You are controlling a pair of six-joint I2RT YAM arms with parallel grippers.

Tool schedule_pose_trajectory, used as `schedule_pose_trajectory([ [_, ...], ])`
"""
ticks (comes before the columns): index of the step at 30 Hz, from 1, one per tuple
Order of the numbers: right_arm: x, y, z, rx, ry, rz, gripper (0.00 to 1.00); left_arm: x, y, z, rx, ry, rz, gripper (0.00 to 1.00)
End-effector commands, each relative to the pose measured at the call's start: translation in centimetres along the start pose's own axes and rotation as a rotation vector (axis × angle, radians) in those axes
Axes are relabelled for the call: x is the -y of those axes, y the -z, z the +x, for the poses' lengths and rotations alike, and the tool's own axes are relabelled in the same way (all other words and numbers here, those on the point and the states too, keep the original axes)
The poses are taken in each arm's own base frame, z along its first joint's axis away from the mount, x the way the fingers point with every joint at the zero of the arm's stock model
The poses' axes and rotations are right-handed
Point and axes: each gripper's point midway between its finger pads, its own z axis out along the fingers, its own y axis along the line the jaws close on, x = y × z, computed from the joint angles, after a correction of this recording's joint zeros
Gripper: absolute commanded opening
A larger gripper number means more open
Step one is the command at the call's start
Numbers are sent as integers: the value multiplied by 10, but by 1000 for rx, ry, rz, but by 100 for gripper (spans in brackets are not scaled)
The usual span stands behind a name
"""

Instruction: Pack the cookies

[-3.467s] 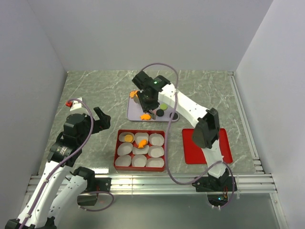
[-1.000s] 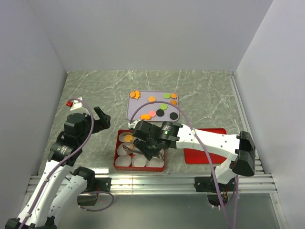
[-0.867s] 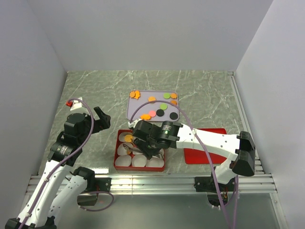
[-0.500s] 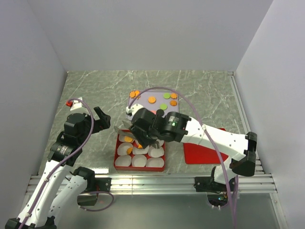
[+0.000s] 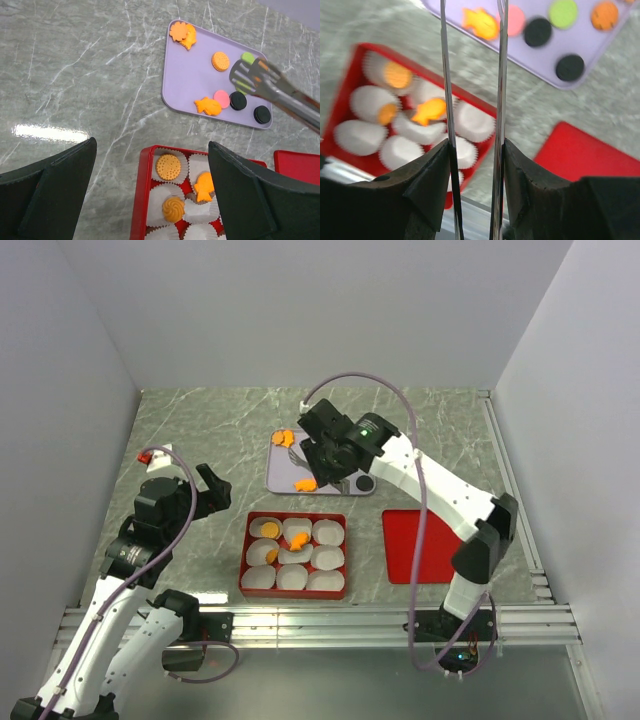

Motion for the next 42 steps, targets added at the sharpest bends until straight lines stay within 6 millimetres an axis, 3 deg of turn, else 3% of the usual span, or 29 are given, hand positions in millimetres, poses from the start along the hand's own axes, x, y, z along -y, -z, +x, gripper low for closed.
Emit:
schedule_pose_trajectory([
  [1, 15, -8, 11, -70, 4, 30, 51, 3, 4, -9, 36, 3, 9, 99],
  [15, 16, -48, 48, -200, 14, 36, 52, 2, 3, -9, 33, 2, 7, 99],
  [42, 15, -86, 49, -268, 38, 60, 51, 1, 3, -9, 33, 4, -4, 99],
])
